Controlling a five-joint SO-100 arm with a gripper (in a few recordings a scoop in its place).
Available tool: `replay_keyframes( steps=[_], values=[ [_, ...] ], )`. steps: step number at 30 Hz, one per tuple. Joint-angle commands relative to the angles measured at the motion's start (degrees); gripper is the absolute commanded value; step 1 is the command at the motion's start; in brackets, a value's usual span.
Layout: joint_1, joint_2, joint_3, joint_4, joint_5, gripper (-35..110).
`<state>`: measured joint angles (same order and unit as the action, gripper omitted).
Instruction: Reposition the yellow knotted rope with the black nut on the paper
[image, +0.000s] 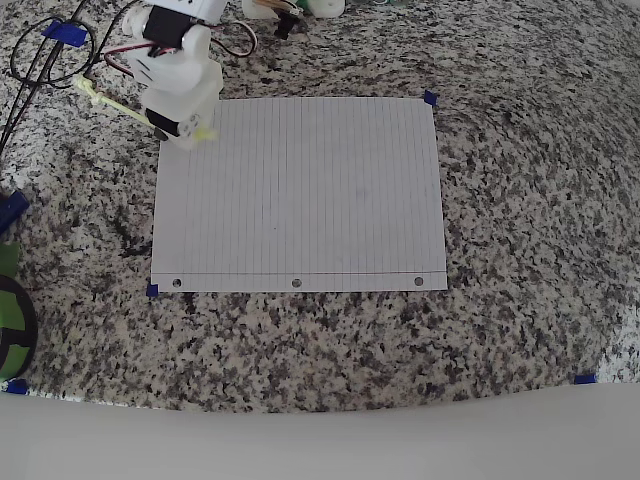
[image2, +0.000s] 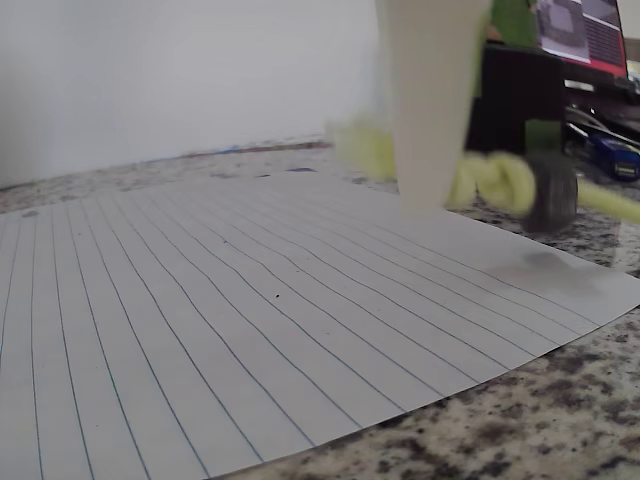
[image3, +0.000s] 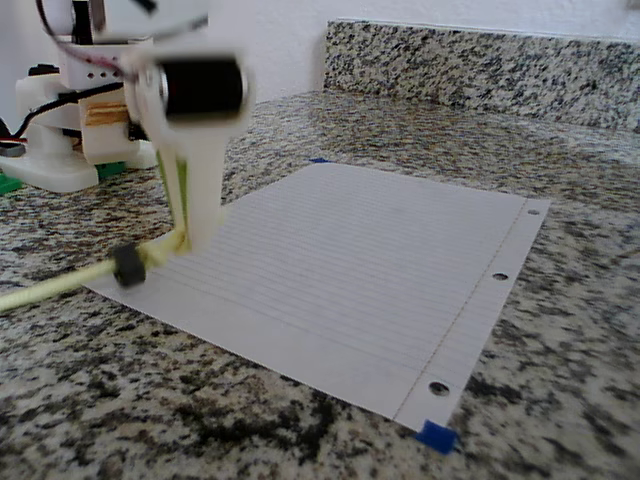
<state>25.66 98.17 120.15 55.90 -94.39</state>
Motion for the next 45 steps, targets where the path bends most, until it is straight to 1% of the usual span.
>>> replay_keyframes(
  steps=[1, 8, 15, 21, 27, 31, 33, 37, 41, 45],
  values=[
    [0.62, 9.40, -1.23, -0.09, -2.20, 0],
    [1.05, 27.25, -1.14, 0.53, -7.47, 0],
    [5.54, 49.83, -1.23, -1.23, -16.70, 0],
    [10.37, 59.50, -1.23, -5.19, -22.06, 0],
    [10.11, 56.07, 0.44, -9.40, -23.29, 0],
    [9.32, 52.56, 2.72, -11.60, -22.24, 0],
    [8.79, 51.94, 5.71, -13.27, -20.83, 0],
    [6.24, 50.71, 11.07, -13.45, -16.35, 0],
    [3.25, 47.64, 12.39, -10.99, -12.83, 0],
    [-1.85, 46.49, 15.03, -10.81, -9.84, 0]
  ],
)
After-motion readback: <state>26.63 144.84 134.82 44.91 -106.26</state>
